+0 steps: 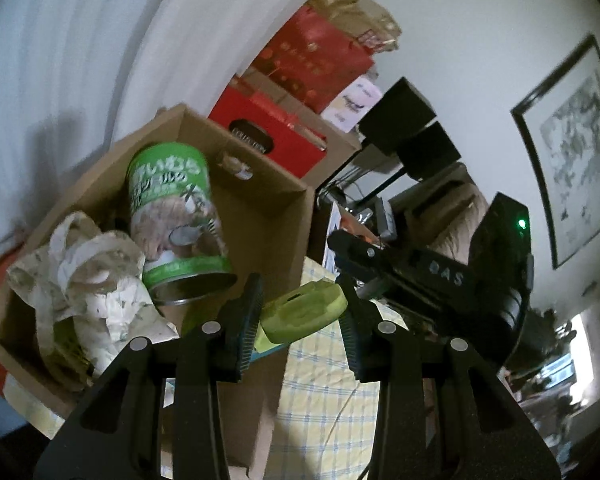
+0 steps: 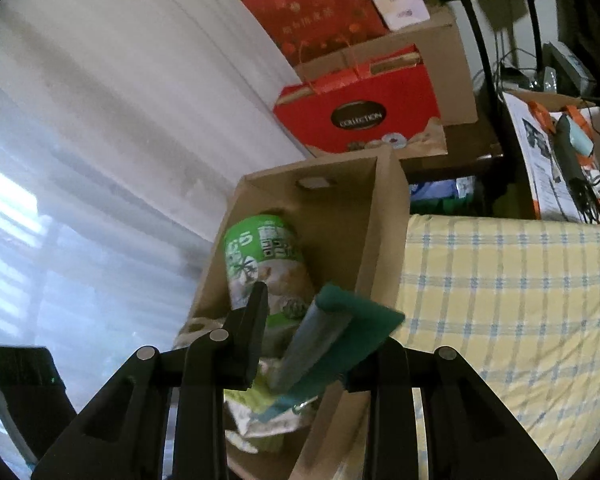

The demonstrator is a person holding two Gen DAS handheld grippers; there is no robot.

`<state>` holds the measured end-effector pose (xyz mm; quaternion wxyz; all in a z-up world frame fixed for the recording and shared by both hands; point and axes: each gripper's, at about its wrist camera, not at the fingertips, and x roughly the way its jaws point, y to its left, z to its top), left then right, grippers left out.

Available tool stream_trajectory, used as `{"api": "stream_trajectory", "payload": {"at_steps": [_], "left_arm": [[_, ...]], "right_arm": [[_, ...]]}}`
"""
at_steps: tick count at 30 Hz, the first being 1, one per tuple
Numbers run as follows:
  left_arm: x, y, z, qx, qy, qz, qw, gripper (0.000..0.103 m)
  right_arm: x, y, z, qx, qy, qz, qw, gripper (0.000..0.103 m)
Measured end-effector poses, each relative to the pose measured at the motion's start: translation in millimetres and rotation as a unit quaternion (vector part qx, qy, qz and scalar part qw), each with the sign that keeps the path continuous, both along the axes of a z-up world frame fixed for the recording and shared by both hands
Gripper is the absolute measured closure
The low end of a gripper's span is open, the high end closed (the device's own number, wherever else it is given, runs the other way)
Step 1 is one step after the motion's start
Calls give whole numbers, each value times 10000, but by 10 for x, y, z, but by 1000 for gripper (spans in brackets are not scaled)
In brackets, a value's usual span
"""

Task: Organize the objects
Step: 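Lift the clip with the left tool and carry it over the box, then lower the clip into the box and open the left tool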

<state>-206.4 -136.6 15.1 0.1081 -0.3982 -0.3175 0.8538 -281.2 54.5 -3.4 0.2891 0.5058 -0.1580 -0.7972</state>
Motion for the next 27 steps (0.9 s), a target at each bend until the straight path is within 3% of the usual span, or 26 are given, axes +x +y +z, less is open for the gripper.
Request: {"api": "stream_trajectory", "payload": {"at_steps": [5, 13, 19, 27], "left_arm": [[-62, -68, -240, 251, -184, 19, 9995, 69], [-47, -104, -351, 382, -230, -14, 9990, 71], [-100, -138, -397, 239, -325, -29, 9992, 71], [-24, -48, -230, -406, -185, -185, 9988, 71]], "right_arm": [[-194, -210, -122, 332, -29, 119, 9994, 73], [-435, -443, -330, 709, -114, 220, 9972, 72], [-435, -377, -369, 726, 29, 102, 9973, 67], [-203, -309, -139, 911, 509, 341, 9940, 60]]}}
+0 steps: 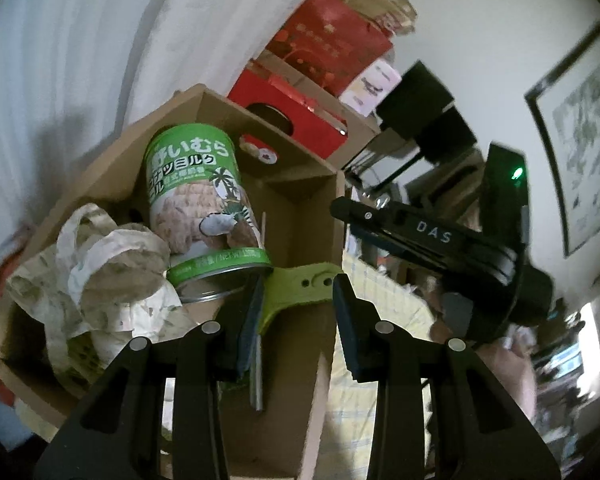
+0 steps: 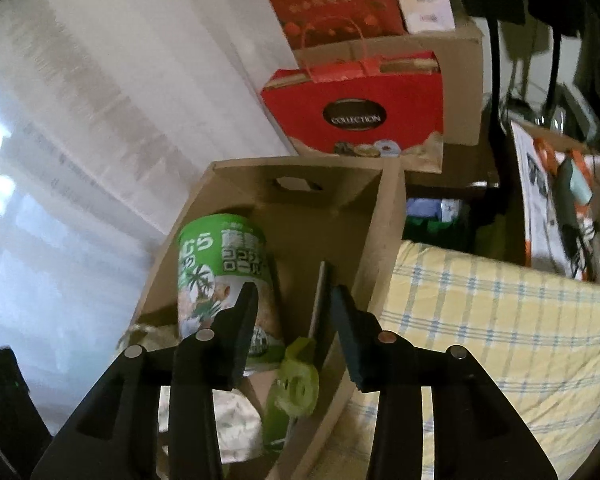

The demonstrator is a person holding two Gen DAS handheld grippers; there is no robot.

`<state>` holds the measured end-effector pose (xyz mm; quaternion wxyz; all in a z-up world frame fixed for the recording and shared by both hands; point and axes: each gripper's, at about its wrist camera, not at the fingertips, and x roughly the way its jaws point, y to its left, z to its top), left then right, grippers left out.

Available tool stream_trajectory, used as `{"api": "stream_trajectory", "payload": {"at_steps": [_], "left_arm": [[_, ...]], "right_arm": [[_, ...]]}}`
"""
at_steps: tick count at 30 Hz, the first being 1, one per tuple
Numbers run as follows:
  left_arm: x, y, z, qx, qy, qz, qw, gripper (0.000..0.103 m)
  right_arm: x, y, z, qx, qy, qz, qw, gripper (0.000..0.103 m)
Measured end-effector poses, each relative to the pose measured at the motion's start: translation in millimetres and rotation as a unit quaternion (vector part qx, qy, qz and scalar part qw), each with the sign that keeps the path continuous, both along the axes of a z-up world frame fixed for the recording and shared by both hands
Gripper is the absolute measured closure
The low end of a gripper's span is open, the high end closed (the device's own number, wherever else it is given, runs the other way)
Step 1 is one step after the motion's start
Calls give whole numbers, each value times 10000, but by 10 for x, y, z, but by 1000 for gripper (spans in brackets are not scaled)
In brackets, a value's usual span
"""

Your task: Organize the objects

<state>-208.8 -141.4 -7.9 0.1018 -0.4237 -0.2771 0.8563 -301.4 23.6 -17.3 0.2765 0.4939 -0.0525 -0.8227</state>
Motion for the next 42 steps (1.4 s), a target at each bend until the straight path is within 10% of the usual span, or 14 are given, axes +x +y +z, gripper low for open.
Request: {"api": "stream_trajectory", "payload": {"at_steps": [42], "left_arm": [[632, 551, 299, -1828, 298, -622, 9807, 9]], "right_arm": [[1579, 1160, 267, 819, 1134, -661, 9880, 14]]}}
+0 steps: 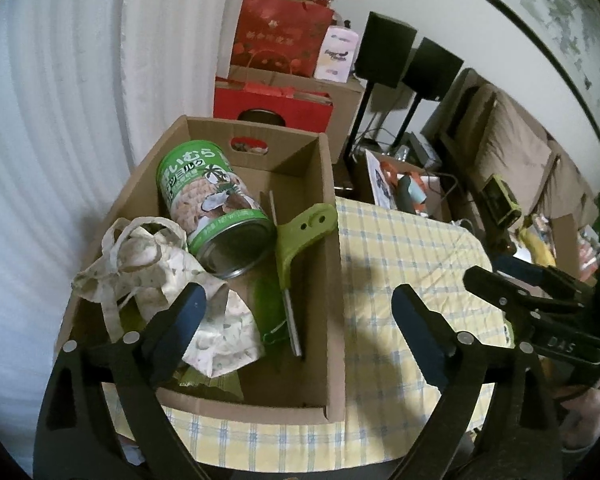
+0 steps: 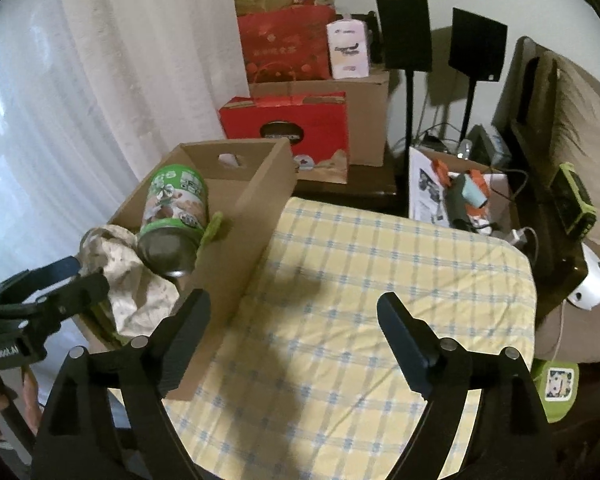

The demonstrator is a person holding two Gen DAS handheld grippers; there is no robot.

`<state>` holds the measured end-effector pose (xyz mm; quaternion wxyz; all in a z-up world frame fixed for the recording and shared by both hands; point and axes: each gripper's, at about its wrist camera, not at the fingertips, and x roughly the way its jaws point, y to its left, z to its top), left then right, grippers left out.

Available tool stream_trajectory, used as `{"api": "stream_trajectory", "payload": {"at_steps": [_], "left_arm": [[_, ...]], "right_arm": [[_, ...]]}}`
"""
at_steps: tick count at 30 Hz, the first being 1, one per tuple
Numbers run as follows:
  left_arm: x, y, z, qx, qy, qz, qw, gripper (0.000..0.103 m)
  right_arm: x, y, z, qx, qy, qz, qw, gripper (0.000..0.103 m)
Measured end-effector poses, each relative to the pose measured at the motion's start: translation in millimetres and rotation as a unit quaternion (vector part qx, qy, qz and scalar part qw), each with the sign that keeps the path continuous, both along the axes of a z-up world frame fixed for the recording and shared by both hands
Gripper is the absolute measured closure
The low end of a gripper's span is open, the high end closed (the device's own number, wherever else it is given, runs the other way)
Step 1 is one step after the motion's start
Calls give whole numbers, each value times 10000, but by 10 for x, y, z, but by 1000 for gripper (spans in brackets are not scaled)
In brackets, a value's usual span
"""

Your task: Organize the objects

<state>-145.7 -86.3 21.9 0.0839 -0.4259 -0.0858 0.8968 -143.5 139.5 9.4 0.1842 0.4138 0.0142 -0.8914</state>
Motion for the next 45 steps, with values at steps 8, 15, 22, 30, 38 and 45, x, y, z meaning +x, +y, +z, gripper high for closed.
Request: {"api": "stream_trajectory", "payload": {"at_steps": [8, 15, 22, 30, 38, 45], "left_arm": [[206, 136, 0, -218, 95, -199, 9995, 2], [394, 271, 47, -274, 231, -384, 9986, 1], [638, 404, 56, -295, 365, -526, 9975, 1], [851, 442, -38, -325, 392, -461, 9976, 1], [1058, 456, -108, -392, 496, -377, 9973, 1], [1257, 557, -126, -603, 685, -404, 9950, 1]], "right_arm": [[302, 155, 28, 79, 227, -185, 9995, 1], [548, 310, -8, 41, 309, -351, 9989, 0], [806, 504, -40, 65, 450, -614, 9971, 0], [1097, 619, -93, 139, 590, -788, 9950, 0], [1380, 635, -151, 123, 741, -878, 9933, 1], [1578, 630, -147, 288, 898, -902, 9914, 0]]}}
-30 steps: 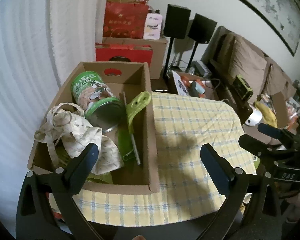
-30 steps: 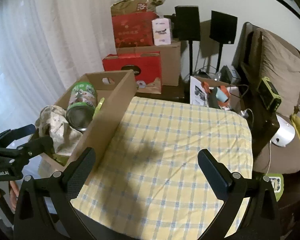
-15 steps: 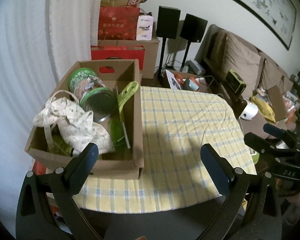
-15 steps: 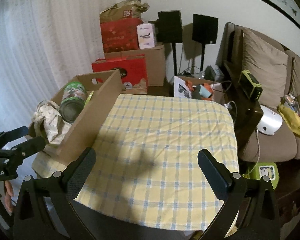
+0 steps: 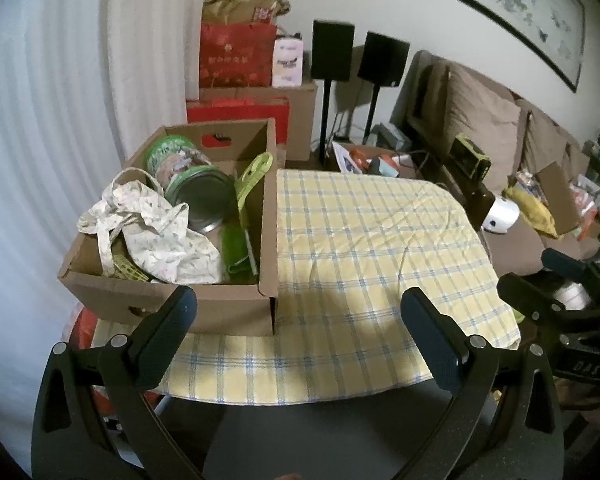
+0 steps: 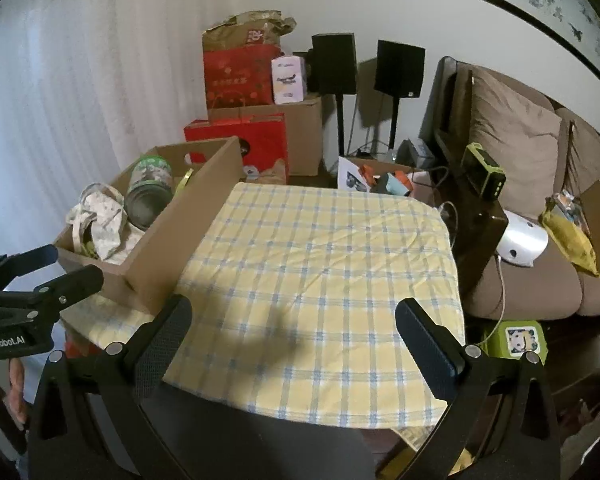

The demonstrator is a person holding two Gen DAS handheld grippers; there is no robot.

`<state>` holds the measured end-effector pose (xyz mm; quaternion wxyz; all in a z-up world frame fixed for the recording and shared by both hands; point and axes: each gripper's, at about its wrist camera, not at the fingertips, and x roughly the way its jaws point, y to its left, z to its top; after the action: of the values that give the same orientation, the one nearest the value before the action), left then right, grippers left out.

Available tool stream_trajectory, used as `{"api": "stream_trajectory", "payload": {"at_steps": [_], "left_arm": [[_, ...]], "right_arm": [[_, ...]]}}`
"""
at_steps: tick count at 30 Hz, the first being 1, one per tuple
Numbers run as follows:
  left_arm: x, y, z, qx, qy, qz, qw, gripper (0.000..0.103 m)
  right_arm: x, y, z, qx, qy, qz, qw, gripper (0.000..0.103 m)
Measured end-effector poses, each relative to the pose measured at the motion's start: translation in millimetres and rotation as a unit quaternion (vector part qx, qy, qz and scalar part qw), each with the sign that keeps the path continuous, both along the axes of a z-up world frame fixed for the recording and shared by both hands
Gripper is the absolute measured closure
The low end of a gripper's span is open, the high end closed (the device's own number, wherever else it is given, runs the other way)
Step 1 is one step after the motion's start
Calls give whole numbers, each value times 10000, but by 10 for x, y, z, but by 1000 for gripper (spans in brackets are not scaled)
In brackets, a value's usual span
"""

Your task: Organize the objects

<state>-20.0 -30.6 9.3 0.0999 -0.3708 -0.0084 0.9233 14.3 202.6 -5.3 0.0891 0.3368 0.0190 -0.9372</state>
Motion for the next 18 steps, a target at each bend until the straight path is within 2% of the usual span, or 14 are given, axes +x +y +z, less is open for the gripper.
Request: {"api": "stream_trajectory", "payload": {"at_steps": [1, 9, 18], "left_arm": [[17, 21, -13, -115, -72, 36, 9999, 1], [117, 48, 22, -129, -81, 111, 9998, 1], [82, 30, -9, -11, -181, 188, 9997, 1]], "right_arm": [[18, 6, 3, 0, 12, -9, 10000, 0], [67, 67, 8, -82, 1, -55, 10000, 0], [78, 66, -9, -71, -11, -86, 9999, 0]]}}
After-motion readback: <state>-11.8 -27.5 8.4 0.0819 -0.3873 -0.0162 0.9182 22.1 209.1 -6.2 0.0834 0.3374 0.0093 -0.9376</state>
